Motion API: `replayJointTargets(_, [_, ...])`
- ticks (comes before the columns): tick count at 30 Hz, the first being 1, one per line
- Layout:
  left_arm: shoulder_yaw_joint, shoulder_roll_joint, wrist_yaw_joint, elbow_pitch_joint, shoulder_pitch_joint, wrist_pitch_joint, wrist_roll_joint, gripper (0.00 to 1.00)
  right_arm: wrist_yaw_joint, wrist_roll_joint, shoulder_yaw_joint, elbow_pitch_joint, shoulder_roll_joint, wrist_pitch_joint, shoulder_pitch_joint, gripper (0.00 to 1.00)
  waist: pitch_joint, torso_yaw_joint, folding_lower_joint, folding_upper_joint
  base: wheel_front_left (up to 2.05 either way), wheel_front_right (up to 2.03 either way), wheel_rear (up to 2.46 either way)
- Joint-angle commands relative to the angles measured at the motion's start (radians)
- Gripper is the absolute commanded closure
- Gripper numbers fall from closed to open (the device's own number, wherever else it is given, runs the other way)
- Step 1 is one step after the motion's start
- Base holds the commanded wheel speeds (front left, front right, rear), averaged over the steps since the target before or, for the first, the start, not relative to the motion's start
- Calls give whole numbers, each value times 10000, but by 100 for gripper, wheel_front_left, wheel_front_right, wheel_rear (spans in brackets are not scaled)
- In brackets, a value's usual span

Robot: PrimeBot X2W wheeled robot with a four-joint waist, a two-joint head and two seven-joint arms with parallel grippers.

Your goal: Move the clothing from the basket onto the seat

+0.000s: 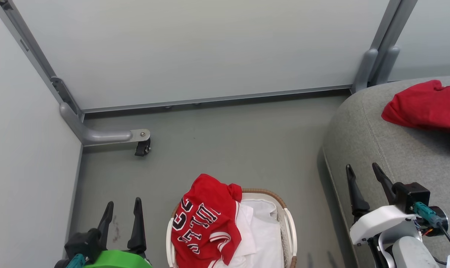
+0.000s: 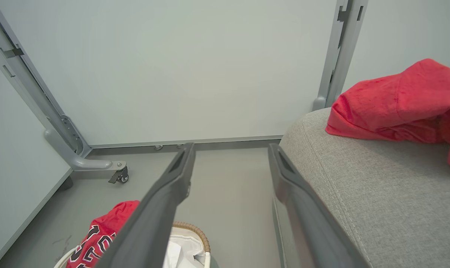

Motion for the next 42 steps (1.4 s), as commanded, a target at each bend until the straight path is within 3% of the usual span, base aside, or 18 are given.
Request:
replayJointTargets(1, [-2,10,54,9,175,-9,36,0,-14,85,-9,-20,-46,-47,148,0,-15,1,1,0,0,0,0])
replayJointTargets(24, [-321,10,-41,-24,-290,-9,280,0,-14,79,-186,-134,-46,-46,-95,0,392,-71,1,0,0,0,0])
replayJointTargets(32, [-1032,11,-104,527,-1349,-9,745,0,-14,-88,-169,-491,-46,-46,-565,0,1343,-293,1,0,0,0,0])
replayJointTargets(42, [-2411,66,-179,2625,-3830,-9,1724,0,-14,-320,-198,-1036,-44,-47,-1507,0,3348,-892,1,0,0,0,0])
